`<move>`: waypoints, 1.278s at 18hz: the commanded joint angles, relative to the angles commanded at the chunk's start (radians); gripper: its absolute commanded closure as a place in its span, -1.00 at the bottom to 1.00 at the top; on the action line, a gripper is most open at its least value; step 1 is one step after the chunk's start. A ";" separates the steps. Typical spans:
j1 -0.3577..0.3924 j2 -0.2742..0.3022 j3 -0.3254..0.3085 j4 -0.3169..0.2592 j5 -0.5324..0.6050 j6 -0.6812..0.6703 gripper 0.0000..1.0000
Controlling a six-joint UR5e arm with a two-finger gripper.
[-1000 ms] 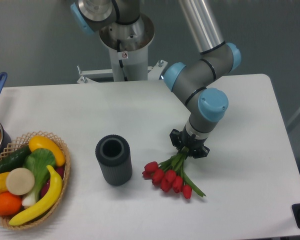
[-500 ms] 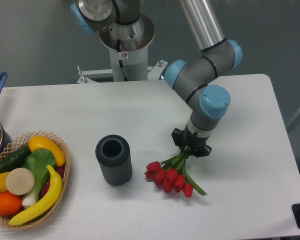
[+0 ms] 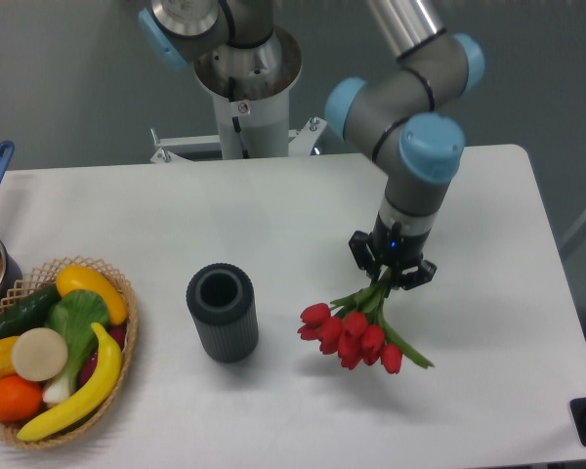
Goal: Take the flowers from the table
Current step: 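Lift the gripped tulip bunch up off the table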
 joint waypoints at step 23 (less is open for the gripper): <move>0.104 0.120 0.063 0.008 -0.399 -0.183 0.41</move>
